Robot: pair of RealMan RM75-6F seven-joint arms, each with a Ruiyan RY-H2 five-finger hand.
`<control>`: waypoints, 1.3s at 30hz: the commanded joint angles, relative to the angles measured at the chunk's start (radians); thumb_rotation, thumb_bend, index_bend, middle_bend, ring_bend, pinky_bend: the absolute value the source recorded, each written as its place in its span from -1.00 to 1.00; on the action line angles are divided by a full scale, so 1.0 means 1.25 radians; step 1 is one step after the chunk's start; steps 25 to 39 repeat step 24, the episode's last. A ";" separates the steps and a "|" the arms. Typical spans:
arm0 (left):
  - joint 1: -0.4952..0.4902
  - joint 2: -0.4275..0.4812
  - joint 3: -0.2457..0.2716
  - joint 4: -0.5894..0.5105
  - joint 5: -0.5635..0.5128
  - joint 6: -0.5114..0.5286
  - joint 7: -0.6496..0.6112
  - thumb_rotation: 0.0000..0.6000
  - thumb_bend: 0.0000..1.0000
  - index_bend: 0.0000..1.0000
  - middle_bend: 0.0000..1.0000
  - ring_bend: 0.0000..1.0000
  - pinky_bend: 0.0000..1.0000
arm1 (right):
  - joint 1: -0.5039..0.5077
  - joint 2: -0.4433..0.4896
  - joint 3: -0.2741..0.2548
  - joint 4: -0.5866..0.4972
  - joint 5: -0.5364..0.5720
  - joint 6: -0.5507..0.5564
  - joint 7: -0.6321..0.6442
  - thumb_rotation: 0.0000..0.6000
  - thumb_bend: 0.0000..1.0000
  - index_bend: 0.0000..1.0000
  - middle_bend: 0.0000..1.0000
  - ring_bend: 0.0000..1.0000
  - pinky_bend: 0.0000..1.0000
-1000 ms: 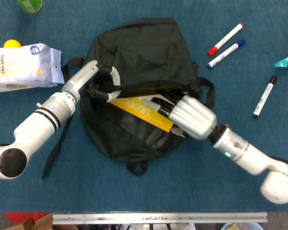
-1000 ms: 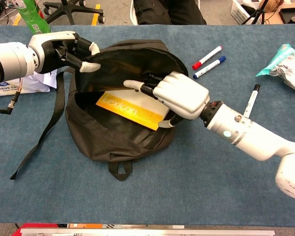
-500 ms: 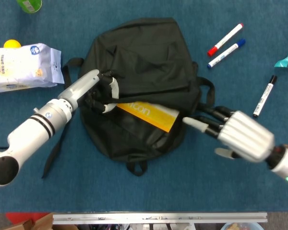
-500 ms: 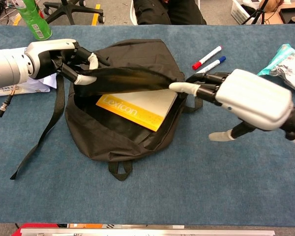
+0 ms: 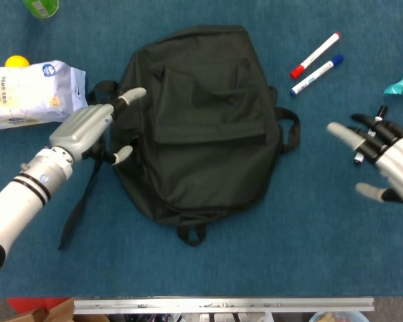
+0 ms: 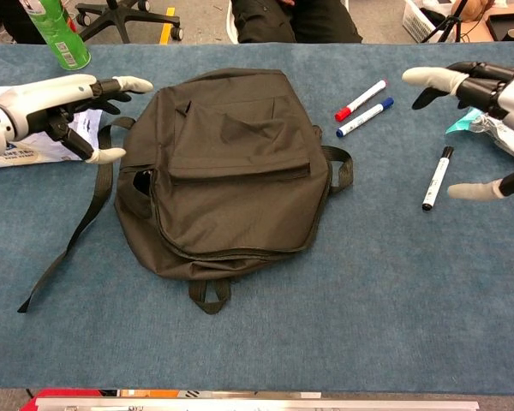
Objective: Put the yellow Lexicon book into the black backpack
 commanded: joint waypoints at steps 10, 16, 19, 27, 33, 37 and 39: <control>0.151 -0.021 0.052 0.066 0.072 0.307 0.117 1.00 -0.32 -1.00 -1.00 -1.00 -0.81 | -0.099 0.082 0.065 0.056 0.234 -0.029 0.074 1.00 -0.77 -0.44 -0.24 -0.52 -0.22; 0.255 -0.039 0.082 0.113 0.144 0.469 0.105 1.00 -0.32 -0.86 -0.98 -1.00 -0.81 | -0.145 0.100 0.077 0.080 0.278 -0.025 0.080 1.00 -0.72 -0.19 -0.08 -0.36 -0.11; 0.303 -0.041 0.098 0.127 0.173 0.531 0.096 1.00 -0.32 -0.80 -0.94 -1.00 -0.81 | -0.167 0.101 0.086 0.080 0.291 -0.012 0.078 1.00 -0.72 -0.09 -0.04 -0.34 -0.10; 0.368 -0.031 0.118 0.114 0.206 0.606 0.086 1.00 -0.32 -0.77 -0.90 -1.00 -0.80 | -0.196 0.100 0.104 0.076 0.302 0.012 0.077 1.00 -0.72 -0.07 -0.03 -0.33 -0.10; 0.368 -0.031 0.118 0.114 0.206 0.606 0.086 1.00 -0.32 -0.77 -0.90 -1.00 -0.80 | -0.196 0.100 0.104 0.076 0.302 0.012 0.077 1.00 -0.72 -0.07 -0.03 -0.33 -0.10; 0.368 -0.031 0.118 0.114 0.206 0.606 0.086 1.00 -0.32 -0.77 -0.90 -1.00 -0.80 | -0.196 0.100 0.104 0.076 0.302 0.012 0.077 1.00 -0.72 -0.07 -0.03 -0.33 -0.10; 0.368 -0.031 0.118 0.114 0.206 0.606 0.086 1.00 -0.32 -0.77 -0.90 -1.00 -0.80 | -0.196 0.100 0.104 0.076 0.302 0.012 0.077 1.00 -0.72 -0.07 -0.03 -0.33 -0.10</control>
